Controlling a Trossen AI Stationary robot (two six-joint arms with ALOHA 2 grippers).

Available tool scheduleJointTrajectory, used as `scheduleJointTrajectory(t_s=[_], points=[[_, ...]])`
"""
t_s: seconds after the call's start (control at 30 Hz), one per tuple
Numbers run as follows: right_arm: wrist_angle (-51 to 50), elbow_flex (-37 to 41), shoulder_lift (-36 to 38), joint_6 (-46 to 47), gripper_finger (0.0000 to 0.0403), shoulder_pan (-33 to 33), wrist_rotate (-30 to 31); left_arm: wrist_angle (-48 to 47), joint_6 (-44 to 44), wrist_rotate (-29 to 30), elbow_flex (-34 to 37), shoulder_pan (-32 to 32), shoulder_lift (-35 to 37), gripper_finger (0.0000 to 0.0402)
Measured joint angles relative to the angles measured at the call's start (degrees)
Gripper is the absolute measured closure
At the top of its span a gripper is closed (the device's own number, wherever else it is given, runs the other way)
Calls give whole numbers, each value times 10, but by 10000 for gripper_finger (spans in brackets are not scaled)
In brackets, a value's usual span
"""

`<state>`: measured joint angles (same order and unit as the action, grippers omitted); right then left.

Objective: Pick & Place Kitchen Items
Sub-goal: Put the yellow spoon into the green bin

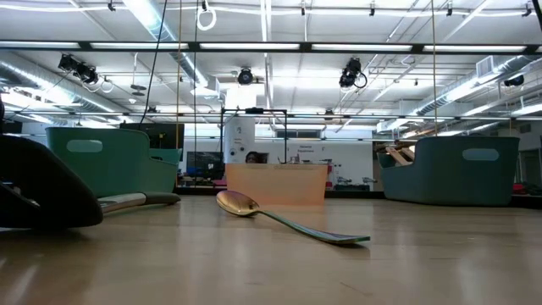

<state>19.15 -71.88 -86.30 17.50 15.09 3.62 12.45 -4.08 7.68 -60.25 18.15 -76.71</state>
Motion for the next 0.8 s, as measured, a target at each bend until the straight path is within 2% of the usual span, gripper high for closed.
scheduleJointTrajectory(t_s=[0.1,0.23,0.67,0.8], points=[[-5,0,0,0,399,0,0,2,0,0,0,0,0,262],[-8,0,0,-5,399,0,-2,1,-9,4,0,0,0,363],[-18,0,0,-2,399,0,3,-11,-29,12,0,-1,6,369],[-18,-1,0,0,385,-1,4,-24,-30,23,0,-1,13,369]])
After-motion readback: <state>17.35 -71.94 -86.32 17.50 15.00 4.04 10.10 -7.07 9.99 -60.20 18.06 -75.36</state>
